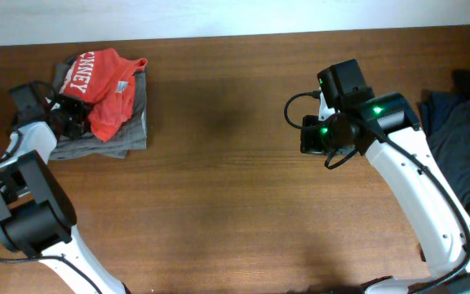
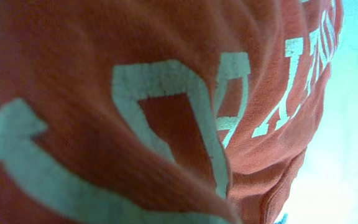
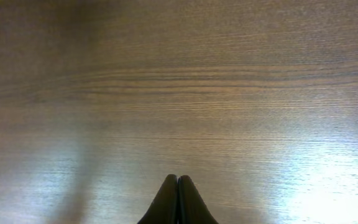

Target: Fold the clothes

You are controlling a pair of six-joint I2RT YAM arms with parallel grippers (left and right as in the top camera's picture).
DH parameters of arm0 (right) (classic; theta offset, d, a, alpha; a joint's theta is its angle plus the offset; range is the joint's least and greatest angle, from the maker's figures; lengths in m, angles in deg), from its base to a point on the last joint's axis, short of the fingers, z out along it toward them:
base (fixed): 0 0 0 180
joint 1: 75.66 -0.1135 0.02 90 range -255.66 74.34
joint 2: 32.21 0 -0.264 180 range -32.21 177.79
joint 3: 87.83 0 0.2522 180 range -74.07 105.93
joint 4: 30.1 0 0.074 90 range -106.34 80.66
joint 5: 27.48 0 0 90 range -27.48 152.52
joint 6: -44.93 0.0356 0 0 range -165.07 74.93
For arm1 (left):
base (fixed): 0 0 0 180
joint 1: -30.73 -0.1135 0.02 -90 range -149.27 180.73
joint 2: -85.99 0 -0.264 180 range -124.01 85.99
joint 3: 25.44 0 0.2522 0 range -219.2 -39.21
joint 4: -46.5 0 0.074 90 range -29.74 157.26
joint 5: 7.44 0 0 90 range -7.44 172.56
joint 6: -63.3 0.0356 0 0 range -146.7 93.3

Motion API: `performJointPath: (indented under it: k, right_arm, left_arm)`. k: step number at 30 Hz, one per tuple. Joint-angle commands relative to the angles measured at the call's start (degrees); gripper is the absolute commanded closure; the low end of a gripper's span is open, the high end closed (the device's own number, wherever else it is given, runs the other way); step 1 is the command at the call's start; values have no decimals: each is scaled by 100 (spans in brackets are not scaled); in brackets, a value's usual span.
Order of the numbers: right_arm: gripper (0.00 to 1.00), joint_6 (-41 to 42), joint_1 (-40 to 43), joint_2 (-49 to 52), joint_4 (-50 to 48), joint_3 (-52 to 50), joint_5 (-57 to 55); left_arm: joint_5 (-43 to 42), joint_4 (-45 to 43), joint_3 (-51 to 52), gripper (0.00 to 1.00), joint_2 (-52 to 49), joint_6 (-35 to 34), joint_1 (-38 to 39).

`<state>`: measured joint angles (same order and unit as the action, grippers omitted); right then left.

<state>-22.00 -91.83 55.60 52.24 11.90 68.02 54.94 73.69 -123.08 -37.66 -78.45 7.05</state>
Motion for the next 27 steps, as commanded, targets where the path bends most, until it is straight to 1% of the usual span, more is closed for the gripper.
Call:
performJointPath:
  k: [1, 2, 4, 6, 9, 12, 14, 17, 18, 19, 20, 22, 23, 24, 25, 27]
  right_arm:
    - [96, -61, 17, 2, -2, 9, -197]
    - [96, -61, 17, 2, -2, 9, -219]
    - [96, -92, 17, 2, 0, 11, -260]
    - [96, -168, 17, 2, 0, 13, -260]
    - [96, -188, 17, -4, 2, 17, -260]
    - [96, -192, 17, -4, 2, 72, -258]
    - [96, -369, 17, -11, 2, 184, -227]
    - [96, -671, 17, -118, 9, 555, -208]
    - [96, -730, 17, -177, 7, 684, -210]
    - [96, -774, 17, -271, 7, 857, -212]
    - [95, -785, 17, -380, 17, 1038, -212]
    - [93, -785, 17, -656, 46, 1419, -212]
    - [92, -785, 17, -789, 50, 1576, -212]
    - [88, -787, 17, -1012, 52, 1792, -214]
    - [85, -787, 17, -1156, 55, 1899, -214]
    - [73, -787, 17, -1543, 52, 2063, -216]
  left_arm:
    - [-85, 251, -55, 62, 555, 415, -264]
    - [-177, 275, -55, 56, 710, 507, -323]
    - [-461, 282, -57, 39, 1102, 682, -437]
    - [-632, 345, -57, 32, 1523, 828, -546]
    - [-629, 603, -57, 29, 2326, 1237, -726]
    - [-640, 901, -57, 28, 3198, 1967, -848]
    - [-798, 1108, -57, 29, 3781, 2726, -863]
    - [-1547, 1456, -57, 41, 4516, 4170, -817]
    - [-1794, 1609, -57, 42, 4699, 4586, -791]
    - [-2162, 1864, -61, 42, 4946, 5149, -739]
    - [-2424, 2092, -68, 38, 5147, 5545, -691]
    - [-2618, 2605, -122, 28, 5519, 6172, -538]
    - [-2588, 2907, -184, 26, 5663, 6518, -428]
    - [-2337, 3429, -332, 23, 5829, 7005, -229]
    - [-2076, 3762, -446, 21, 5897, 7276, -90]
    - [-1163, 4577, -772, 18, 6015, 7812, 343]
